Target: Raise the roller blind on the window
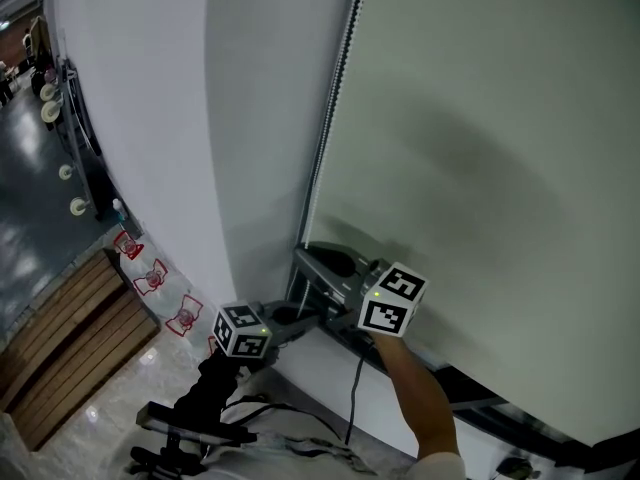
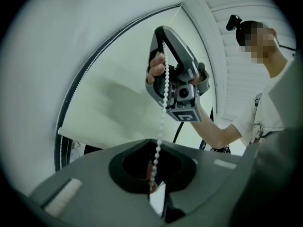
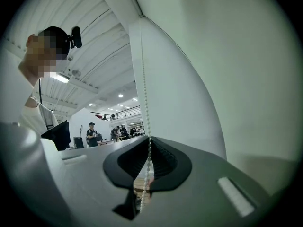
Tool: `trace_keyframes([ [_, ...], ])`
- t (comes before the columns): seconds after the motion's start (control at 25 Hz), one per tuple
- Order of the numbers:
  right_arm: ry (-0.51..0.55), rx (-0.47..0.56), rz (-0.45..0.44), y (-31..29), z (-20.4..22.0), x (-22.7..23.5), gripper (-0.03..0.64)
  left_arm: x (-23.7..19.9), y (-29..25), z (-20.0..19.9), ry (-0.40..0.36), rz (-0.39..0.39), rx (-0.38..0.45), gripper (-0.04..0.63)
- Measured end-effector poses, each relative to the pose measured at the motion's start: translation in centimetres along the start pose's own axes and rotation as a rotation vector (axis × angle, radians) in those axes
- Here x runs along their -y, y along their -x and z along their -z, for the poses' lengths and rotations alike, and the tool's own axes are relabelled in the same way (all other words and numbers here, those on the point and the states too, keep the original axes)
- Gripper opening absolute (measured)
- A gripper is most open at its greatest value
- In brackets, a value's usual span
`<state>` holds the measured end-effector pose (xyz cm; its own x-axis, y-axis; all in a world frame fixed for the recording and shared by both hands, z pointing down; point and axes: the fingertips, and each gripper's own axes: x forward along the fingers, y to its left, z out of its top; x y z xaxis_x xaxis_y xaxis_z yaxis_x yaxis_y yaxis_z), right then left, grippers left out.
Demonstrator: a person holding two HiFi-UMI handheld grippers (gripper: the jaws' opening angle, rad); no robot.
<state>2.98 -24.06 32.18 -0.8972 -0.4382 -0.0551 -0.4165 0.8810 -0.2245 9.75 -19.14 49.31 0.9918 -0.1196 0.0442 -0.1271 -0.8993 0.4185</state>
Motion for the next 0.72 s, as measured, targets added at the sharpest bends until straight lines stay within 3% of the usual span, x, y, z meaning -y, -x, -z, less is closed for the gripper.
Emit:
trace_keyframes([
  [0.36, -0.096, -0.089, 0.023, 0.3, 6.7, 1.0, 0.012, -0.2, 0.1, 0.0, 0.014, -0.007, 0.007, -0.002],
  [0.72, -0.115, -0.044, 0.008, 1.0, 5.7, 1.3, 0.017, 0.0, 0.4, 0.1, 0.026, 0.01, 0.005, -0.002],
])
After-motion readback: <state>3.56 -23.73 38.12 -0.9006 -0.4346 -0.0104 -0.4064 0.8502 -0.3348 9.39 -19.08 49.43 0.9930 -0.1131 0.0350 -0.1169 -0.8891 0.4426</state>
